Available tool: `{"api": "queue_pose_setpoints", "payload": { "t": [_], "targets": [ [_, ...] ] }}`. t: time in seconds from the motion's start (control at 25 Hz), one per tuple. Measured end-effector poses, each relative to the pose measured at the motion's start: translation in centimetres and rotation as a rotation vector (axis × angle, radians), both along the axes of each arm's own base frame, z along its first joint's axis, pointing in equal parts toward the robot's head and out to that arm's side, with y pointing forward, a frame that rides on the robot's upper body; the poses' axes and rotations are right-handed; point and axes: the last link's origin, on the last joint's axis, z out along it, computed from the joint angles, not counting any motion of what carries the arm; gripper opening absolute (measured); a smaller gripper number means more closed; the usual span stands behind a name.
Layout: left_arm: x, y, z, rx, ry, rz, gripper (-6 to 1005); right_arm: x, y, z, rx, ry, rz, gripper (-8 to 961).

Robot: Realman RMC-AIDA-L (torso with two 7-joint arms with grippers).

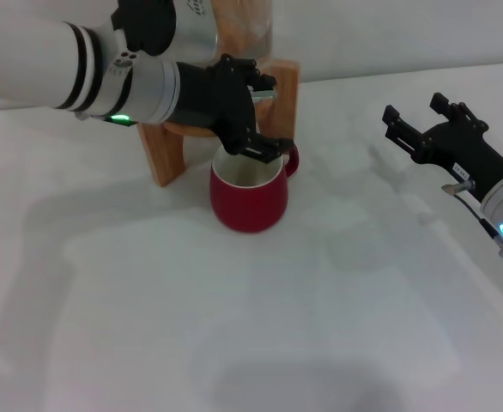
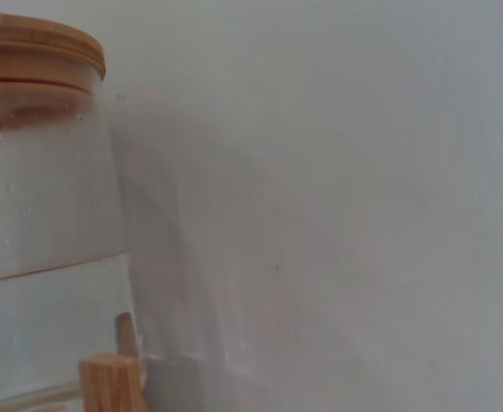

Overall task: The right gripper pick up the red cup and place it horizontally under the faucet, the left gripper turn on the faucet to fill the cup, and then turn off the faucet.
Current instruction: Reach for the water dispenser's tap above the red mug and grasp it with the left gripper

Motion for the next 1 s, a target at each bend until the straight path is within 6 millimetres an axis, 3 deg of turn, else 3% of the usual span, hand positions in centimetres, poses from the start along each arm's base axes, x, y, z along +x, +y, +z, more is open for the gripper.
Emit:
{"api": "queue_pose_setpoints", "payload": {
  "t": [1.0],
  "targets": [
    [0.3, -0.75, 0.3, -0.052, 0.006, -0.004, 858, -0.04, 0.0, 0.02, 0.002, 0.0, 0.003, 843]
  ]
}}
